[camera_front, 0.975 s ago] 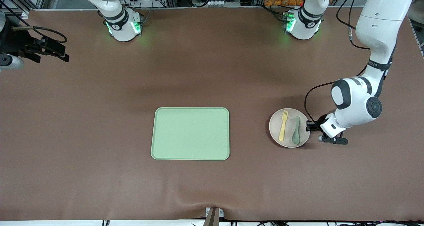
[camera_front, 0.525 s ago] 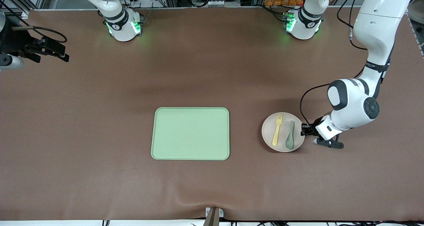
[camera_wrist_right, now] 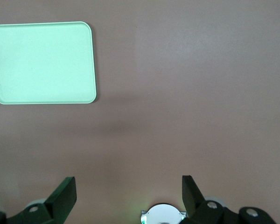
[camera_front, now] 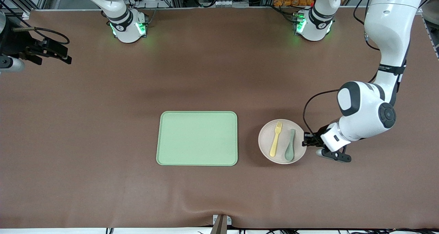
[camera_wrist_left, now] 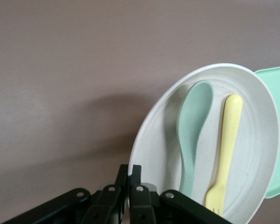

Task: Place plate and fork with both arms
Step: 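Slide the plate with the left gripper onto the green tray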

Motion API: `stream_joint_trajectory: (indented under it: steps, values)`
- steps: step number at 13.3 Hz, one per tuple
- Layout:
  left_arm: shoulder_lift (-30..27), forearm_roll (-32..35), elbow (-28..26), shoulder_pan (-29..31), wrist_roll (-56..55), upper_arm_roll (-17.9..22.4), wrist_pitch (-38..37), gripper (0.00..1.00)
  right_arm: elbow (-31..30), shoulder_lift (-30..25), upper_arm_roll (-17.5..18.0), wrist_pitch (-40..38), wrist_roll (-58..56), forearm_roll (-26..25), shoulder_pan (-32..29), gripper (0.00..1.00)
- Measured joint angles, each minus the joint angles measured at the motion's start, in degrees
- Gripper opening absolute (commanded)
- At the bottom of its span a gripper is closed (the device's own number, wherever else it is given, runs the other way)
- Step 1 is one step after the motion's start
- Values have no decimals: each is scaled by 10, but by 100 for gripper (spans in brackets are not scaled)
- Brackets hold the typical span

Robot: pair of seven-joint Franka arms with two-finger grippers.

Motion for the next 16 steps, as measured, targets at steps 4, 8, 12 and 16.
stream_joint_trajectory:
  steps: [4,8,12,16]
  values:
    - [6,0,36,-63,-96,-2,0,0,0,0,0,0,0,0,0,100]
    - [37,0,81,-122,-166,-2,0,0,0,0,0,-3,0,0,0,100]
    - [71,0,106,-176,-203,0,0,0,0,0,0,-5,0,0,0,100]
    - [108,0,118,-210,-226,2,17,0,0,0,2,-5,0,0,0,100]
